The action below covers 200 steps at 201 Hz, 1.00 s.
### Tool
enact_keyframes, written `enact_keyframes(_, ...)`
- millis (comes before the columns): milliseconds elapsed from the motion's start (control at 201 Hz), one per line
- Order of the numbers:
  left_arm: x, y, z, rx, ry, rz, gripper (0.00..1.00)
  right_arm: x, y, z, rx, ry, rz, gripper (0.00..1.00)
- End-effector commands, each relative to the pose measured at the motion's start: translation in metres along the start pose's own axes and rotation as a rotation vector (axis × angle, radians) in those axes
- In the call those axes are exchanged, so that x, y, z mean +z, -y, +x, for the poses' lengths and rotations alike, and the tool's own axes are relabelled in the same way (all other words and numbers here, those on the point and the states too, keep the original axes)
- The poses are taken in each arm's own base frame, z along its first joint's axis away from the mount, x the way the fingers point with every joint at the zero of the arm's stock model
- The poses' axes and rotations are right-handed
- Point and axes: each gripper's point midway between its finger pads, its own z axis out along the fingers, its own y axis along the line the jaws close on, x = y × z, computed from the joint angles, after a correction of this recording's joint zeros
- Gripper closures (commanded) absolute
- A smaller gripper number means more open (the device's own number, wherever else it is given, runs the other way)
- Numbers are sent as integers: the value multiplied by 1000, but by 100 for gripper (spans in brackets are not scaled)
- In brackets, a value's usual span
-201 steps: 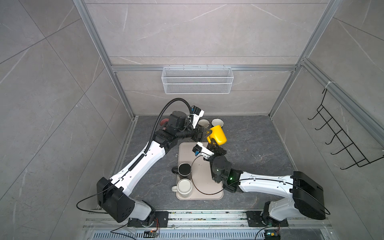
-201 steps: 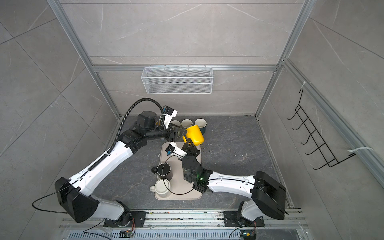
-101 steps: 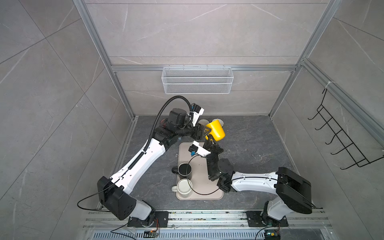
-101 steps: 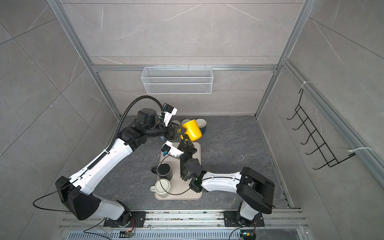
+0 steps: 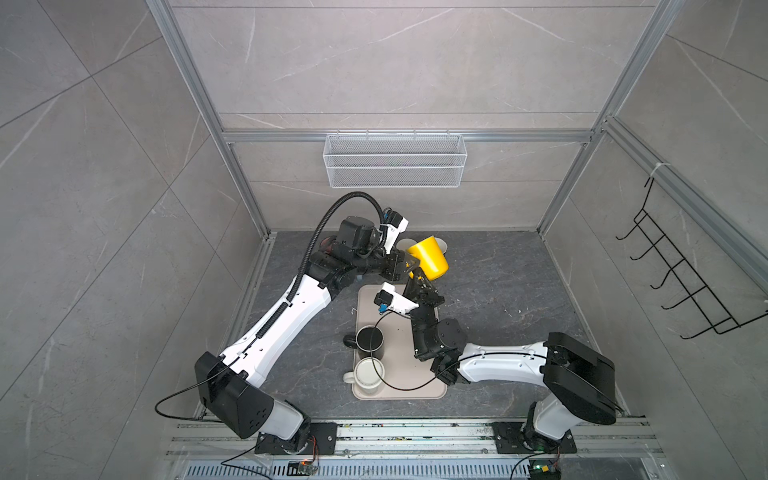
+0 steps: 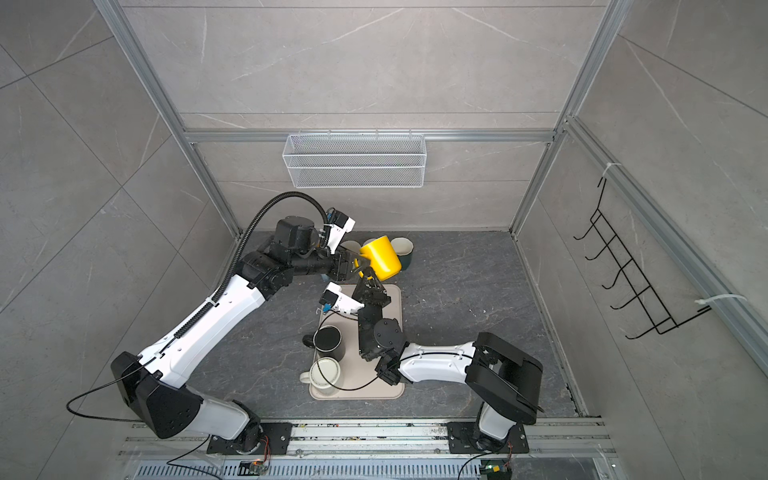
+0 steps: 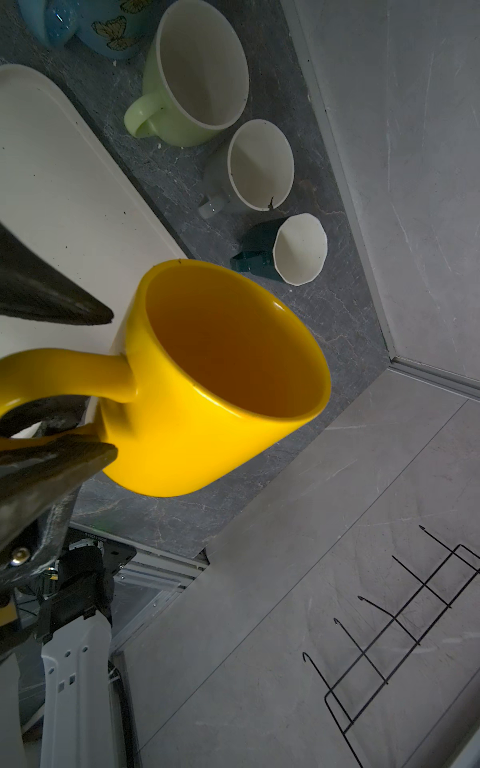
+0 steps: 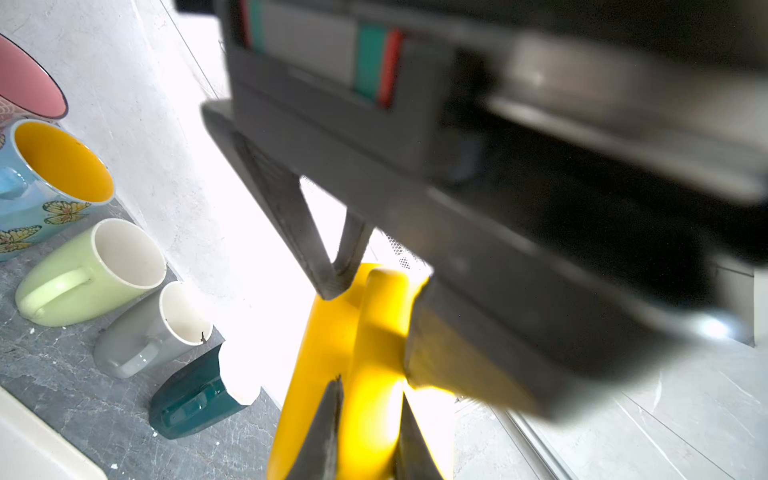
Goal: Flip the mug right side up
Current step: 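Rotate the yellow mug upright with the right gripper toward the left gripper, then close the left gripper on the yellow mug's handle beside the right gripper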
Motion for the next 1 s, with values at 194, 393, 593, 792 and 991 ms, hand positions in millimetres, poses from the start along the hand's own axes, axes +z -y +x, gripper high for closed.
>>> enact_keyframes(194, 3, -3, 3, -23, -46, -3, 63, 1, 34, -19, 104, 59, 80, 100)
enact_keyframes(393, 5, -3, 13, -31, -118, 5, 65, 0, 34, -20, 95, 71, 80, 100)
enact_keyframes(593, 5, -2, 22, -26, -206, 13, 65, -1, 29, -21, 76, 83, 71, 100)
enact_keyframes(792, 2, -1, 28, -19, -246, 13, 65, -2, 22, -21, 46, 91, 61, 100)
enact_keyframes(991, 0, -4, 38, -20, -292, 8, 66, -3, 20, -21, 26, 97, 57, 100)
